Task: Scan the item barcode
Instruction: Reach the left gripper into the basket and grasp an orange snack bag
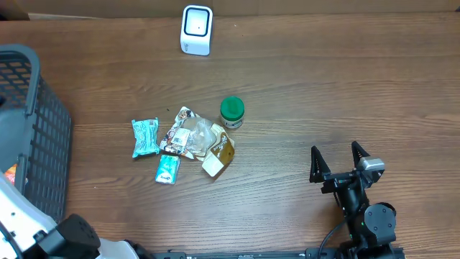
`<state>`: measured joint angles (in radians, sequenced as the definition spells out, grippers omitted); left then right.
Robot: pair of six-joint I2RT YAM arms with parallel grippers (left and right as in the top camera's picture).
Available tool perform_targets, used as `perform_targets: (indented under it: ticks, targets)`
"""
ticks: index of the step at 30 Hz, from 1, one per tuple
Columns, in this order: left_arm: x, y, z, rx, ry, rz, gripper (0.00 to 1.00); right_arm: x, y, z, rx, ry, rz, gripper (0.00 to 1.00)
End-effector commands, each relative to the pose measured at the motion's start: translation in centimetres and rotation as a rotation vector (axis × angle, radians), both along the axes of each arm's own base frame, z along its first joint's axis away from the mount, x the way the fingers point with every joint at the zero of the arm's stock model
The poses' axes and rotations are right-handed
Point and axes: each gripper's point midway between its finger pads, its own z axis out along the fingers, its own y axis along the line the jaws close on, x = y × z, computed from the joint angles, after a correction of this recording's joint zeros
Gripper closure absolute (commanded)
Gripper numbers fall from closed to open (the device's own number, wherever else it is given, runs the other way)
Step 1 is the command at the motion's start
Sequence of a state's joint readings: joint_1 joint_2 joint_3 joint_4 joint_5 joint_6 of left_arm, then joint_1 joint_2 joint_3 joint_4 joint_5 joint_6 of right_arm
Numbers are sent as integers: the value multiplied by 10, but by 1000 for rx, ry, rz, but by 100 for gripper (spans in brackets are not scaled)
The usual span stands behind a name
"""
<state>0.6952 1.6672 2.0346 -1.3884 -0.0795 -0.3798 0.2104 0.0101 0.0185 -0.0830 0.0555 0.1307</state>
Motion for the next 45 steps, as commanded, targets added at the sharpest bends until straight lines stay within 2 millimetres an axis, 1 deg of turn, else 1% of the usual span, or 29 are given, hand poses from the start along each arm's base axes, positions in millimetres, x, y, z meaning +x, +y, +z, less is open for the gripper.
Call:
perform_targets:
  ticks: [1, 5, 8, 11, 12, 14, 18, 24, 28, 32, 35, 37, 39, 41, 42, 44, 45]
  targets:
    - [-13, 21, -47, -49, 62, 95, 41, 0, 2, -3, -1, 0, 9, 0]
    - [-21, 42, -95, -33, 123, 119, 38, 0, 2, -3, 0, 0, 9, 0]
    - [-26, 52, -128, -20, 161, 76, 31, 0, 2, -3, -1, 0, 9, 0]
    - [-34, 61, -156, -8, 191, 45, 28, 0, 2, -3, -1, 0, 9, 0]
    - [-37, 64, -164, -4, 195, 43, 25, 0, 2, -3, -1, 0, 9, 0]
    - [-43, 69, -178, 5, 203, 43, 25, 0, 2, -3, -1, 0, 9, 0]
    - [-53, 76, -204, 27, 215, 63, 25, 0, 2, -3, -1, 0, 9, 0]
    - [-50, 80, -239, 39, 237, 16, 25, 0, 2, -3, -1, 0, 9, 0]
    - [-46, 86, -257, 35, 255, -6, 24, 0, 2, -3, -1, 0, 9, 0]
    - [-42, 89, -270, 29, 257, -12, 25, 0, 2, -3, -1, 0, 9, 0]
    - [-42, 88, -280, 11, 267, -15, 28, 0, 2, -3, -1, 0, 9, 0]
    - [-44, 86, -290, -12, 283, -19, 29, 0, 2, -3, -1, 0, 9, 0]
    - [-46, 82, -298, -37, 301, -19, 36, 0, 2, -3, -1, 0, 9, 0]
    - [-47, 80, -302, -47, 307, -22, 54, 0, 2, -3, -1, 0, 9, 0]
    - [-47, 81, -301, -44, 305, -22, 73, 0, 2, -3, -1, 0, 9, 0]
    - [-45, 83, -298, -41, 303, -21, 96, 0, 2, -3, -1, 0, 9, 0]
    - [-44, 83, -295, -43, 301, -16, 96, 0, 2, -3, -1, 0, 9, 0]
